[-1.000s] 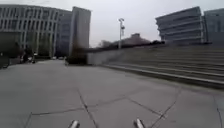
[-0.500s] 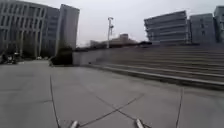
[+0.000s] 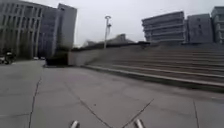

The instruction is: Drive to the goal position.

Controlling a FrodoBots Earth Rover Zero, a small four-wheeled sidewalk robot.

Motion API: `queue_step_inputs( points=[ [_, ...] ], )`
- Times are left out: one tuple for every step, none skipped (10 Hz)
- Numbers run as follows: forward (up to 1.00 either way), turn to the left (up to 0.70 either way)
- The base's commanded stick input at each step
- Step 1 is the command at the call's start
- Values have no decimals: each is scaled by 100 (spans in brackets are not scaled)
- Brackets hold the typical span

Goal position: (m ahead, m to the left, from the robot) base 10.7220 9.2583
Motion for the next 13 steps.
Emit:
queue_step_inputs(
  points=[
    [29, 1],
    [0, 0],
    [0, 0],
    [0, 0],
    [0, 0],
    [0, 0],
    [0, 0],
    [0, 100],
    [0, 100],
    [0, 100],
    [0, 100],
    [0, 100],
    [0, 17]
  ],
)
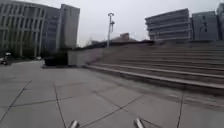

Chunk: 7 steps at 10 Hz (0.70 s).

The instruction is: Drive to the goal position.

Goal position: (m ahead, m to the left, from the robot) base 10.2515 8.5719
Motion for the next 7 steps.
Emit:
queue_step_inputs(
  points=[
    [0, 0],
    [0, 0],
    [0, 0],
    [0, 0],
    [0, 0],
    [0, 0],
    [0, 0]
  ],
)
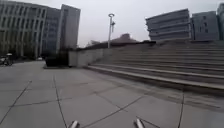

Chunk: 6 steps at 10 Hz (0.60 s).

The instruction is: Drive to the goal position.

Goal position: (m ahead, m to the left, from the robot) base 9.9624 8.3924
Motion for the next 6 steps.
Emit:
queue_step_inputs(
  points=[
    [0, 0],
    [0, 0],
    [0, 9],
    [0, 100],
    [0, 100],
    [0, 100]
  ],
)
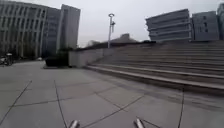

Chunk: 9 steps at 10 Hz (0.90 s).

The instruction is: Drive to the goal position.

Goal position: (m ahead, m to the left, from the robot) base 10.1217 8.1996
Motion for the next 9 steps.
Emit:
queue_step_inputs(
  points=[
    [0, 100],
    [0, 100],
    [0, 100],
    [0, 100],
    [0, 100],
    [0, 100],
    [0, 100],
    [0, 100],
    [0, 100]
  ],
)
